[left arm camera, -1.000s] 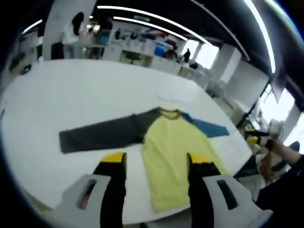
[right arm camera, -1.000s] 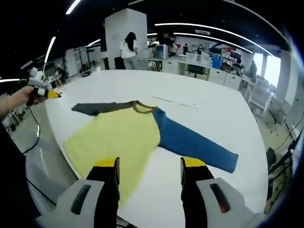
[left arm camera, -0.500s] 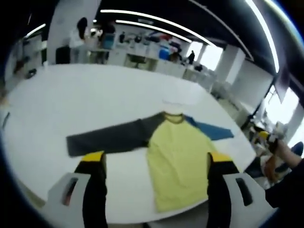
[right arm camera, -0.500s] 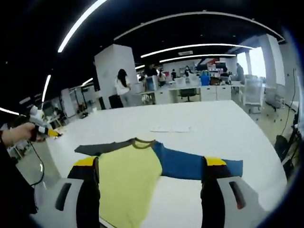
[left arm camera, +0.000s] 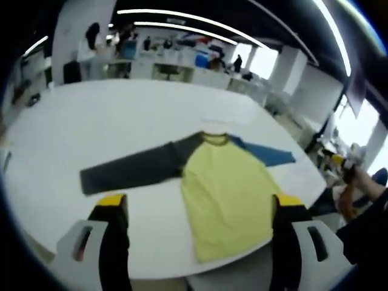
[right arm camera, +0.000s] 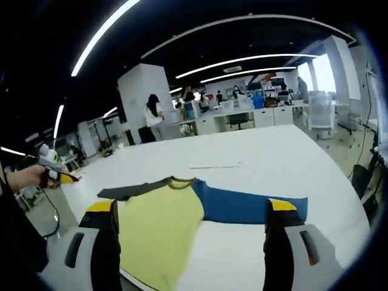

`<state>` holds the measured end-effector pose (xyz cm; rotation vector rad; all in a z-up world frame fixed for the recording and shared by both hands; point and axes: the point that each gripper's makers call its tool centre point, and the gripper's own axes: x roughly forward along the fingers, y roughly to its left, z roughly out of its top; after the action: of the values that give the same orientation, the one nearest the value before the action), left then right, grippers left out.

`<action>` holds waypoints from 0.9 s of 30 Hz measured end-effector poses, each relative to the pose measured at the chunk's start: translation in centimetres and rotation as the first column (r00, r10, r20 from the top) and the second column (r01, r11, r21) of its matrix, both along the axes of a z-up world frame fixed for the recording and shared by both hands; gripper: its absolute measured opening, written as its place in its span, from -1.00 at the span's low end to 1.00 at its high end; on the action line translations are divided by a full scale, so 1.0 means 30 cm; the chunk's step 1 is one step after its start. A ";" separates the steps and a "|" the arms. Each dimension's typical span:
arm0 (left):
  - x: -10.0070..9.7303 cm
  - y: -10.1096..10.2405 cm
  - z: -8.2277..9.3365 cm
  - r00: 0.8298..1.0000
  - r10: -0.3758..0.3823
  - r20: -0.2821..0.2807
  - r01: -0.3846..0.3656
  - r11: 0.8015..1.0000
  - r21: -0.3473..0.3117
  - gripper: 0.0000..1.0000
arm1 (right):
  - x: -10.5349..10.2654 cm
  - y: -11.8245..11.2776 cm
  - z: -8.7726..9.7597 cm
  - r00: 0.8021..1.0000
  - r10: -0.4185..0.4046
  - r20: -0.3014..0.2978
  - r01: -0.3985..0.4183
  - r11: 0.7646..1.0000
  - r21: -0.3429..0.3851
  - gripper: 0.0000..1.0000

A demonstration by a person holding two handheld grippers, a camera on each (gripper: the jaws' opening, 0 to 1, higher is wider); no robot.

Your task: Fold the garment on the visible template until the final outline fits inside the template.

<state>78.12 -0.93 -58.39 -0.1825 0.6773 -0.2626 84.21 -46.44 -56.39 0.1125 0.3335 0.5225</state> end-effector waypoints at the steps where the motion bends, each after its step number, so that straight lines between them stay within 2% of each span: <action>1: -0.005 0.001 -0.003 1.000 -0.004 -0.001 0.004 1.000 0.008 0.95 | 0.000 -0.002 0.001 1.000 0.002 0.002 -0.002 1.000 -0.001 0.99; 12: -0.023 -0.005 -0.006 1.000 0.001 0.011 -0.001 1.000 -0.001 0.99 | -0.004 -0.010 -0.022 1.000 -0.003 -0.013 0.003 1.000 0.002 0.99; 27: -0.019 -0.033 -0.023 1.000 -0.023 -0.011 0.023 1.000 0.001 0.99 | -0.040 -0.031 -0.063 0.998 -0.028 -0.051 0.027 1.000 -0.005 0.99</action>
<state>77.54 -1.93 -59.09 -0.1756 0.6905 -0.2831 83.00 -47.39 -58.27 0.1261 0.3827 0.4921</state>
